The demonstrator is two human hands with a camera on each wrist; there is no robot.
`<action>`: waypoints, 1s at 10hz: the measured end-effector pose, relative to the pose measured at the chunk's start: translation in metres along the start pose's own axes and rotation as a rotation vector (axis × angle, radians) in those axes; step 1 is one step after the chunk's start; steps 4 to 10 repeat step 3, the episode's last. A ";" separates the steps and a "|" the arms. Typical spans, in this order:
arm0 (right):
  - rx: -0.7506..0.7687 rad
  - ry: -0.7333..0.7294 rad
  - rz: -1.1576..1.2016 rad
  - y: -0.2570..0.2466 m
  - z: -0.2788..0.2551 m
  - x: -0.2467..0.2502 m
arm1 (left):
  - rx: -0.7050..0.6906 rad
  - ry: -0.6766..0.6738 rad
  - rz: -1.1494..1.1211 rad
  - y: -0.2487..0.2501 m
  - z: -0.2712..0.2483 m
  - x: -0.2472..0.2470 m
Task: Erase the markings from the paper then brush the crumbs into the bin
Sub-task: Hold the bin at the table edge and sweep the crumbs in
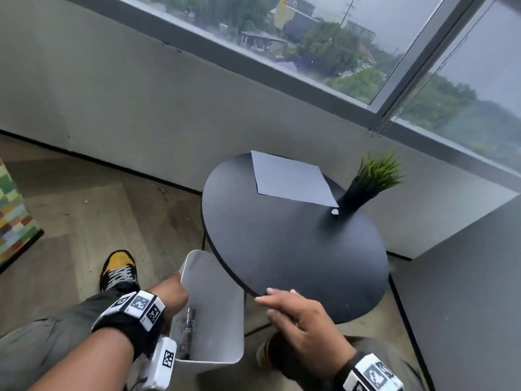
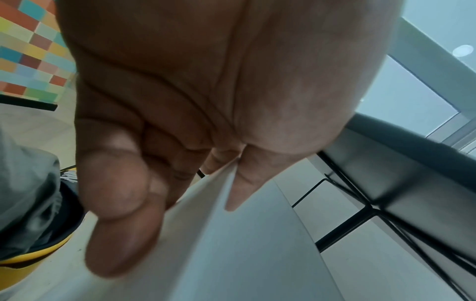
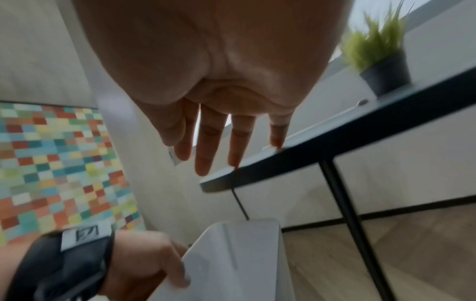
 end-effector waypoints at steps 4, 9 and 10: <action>-0.411 0.299 -0.061 0.137 -0.062 0.147 | 0.076 0.142 0.236 0.026 -0.019 -0.009; -0.411 0.299 -0.061 0.137 -0.062 0.147 | 0.076 0.142 0.236 0.026 -0.019 -0.009; -0.411 0.299 -0.061 0.137 -0.062 0.147 | 0.076 0.142 0.236 0.026 -0.019 -0.009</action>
Point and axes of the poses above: each hand's wrist, its own z-axis towards the middle knuckle, its own x-axis out of the back of the hand, y = z × x, the point moved 10 cm from there along z, towards the middle knuckle, and after that the axes turned 2 degrees about -z, right-handed, at the moved point
